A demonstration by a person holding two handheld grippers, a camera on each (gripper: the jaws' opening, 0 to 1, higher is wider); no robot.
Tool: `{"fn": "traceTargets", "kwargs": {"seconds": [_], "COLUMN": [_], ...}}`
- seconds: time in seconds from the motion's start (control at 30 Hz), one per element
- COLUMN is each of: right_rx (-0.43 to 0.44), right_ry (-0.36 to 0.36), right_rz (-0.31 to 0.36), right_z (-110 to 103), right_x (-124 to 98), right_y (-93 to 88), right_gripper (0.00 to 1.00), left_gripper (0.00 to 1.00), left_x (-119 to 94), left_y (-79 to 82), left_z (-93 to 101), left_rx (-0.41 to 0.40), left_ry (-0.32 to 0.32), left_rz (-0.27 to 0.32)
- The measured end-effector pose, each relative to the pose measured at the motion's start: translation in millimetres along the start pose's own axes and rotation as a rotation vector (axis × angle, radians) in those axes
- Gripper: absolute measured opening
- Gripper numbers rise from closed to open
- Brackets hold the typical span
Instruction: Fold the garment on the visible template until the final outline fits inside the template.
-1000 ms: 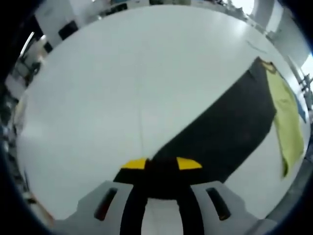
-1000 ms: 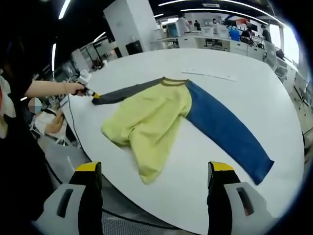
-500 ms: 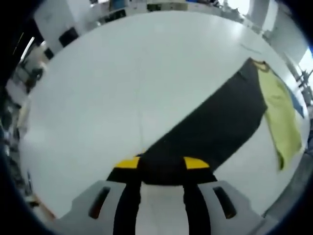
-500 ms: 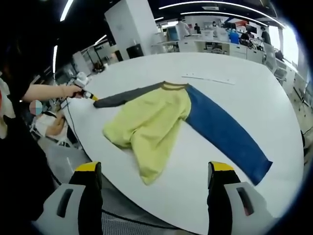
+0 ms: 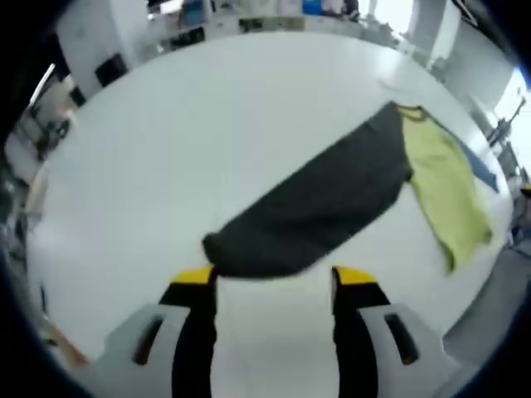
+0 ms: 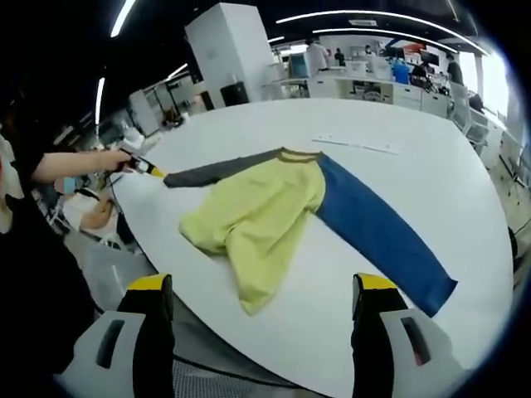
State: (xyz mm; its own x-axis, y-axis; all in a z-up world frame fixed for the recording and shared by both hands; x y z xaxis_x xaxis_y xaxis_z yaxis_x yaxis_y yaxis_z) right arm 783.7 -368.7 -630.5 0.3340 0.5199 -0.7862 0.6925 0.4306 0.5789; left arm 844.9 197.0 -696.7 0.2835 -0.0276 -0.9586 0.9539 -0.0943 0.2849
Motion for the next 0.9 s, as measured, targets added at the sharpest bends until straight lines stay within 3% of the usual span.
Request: {"fn": "traceTargets", "kwargs": {"seconds": [0.33, 0.9], "right_rx": [-0.013, -0.027], "right_ry": [-0.004, -0.016], "right_rz": [0.032, 0.057], "right_z": [1.4, 2.7], "right_x": [-11.1, -33.4], "right_y": [-1.9, -12.4], "right_gripper": [0.89, 0.89], "left_gripper": [0.77, 0.94], "left_x": [-27.2, -71.7], "left_y": [-26.9, -45.9], "left_z": [32.8, 107.2], "left_rx": [0.034, 0.06], "left_ry": [-0.041, -0.157], "left_rz": [0.021, 0.112]}}
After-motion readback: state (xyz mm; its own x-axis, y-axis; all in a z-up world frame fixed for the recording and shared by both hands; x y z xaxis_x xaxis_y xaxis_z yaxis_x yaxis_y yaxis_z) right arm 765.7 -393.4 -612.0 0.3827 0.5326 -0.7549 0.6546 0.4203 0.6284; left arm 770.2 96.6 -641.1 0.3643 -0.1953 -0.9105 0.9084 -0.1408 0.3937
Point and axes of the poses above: the point that each gripper's makers call its tool centre point, and the gripper's own axes: x roughly forward along the fingers, z roughly to its right, y roughly out of its top, the point moved 1 cm from there along -x, roughly backward along the fingers, and after that the axes turned 13 degrees about -z, right-handed, at the moved point
